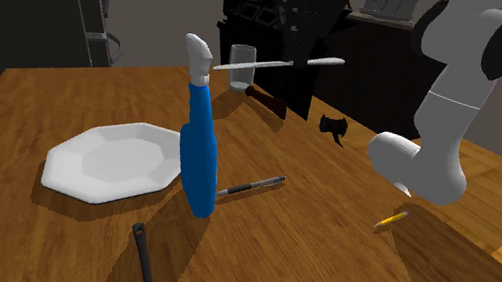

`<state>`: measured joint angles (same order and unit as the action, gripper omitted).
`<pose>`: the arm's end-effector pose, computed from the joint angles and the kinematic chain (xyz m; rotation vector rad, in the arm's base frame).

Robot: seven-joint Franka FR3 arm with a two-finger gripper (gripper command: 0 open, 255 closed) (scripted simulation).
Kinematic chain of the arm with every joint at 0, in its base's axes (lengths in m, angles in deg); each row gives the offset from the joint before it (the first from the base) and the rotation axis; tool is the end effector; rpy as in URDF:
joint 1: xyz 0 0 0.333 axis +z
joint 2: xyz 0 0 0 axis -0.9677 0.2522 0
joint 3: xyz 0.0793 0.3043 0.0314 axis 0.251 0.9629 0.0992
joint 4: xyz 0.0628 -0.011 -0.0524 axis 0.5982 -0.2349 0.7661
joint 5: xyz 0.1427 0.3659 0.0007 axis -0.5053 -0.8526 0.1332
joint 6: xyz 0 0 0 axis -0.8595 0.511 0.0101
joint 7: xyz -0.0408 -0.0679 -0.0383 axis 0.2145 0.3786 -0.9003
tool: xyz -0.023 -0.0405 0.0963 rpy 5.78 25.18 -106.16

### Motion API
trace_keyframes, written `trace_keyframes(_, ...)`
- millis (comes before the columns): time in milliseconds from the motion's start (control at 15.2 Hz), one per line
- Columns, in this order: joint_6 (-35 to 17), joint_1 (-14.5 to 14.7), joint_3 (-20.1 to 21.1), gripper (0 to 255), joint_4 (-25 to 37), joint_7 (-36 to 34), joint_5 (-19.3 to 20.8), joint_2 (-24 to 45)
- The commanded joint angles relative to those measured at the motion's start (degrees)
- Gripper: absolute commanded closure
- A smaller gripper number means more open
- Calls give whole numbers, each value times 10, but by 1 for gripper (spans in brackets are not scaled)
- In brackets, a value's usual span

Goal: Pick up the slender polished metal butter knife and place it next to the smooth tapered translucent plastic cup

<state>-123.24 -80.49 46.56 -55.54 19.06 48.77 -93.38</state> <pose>0.4359 -0.0666 0.7744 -3.0903 0.0602 0.0075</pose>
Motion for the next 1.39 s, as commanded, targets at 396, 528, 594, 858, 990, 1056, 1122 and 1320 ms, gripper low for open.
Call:
trace_keyframes(396, 12, -49, -75, 255, 17, 129, 13, 10)
trace_keyframes(528, 15, -62, -94, 255, 27, 162, 15, 18)
trace_keyframes(594, 17, -69, -104, 255, 34, 179, 15, 23)
trace_keyframes(858, 26, -98, -145, 255, 71, 247, 11, 54)
trace_keyframes(990, 32, -115, -165, 255, 96, 283, 6, 76)
trace_keyframes(1056, 36, -124, -176, 255, 111, 301, 2, 88)
trace_keyframes(1122, 24, -123, -173, 255, 91, 299, 6, 79)
trace_keyframes(1320, -9, -118, -168, 255, 35, 293, 15, 55)
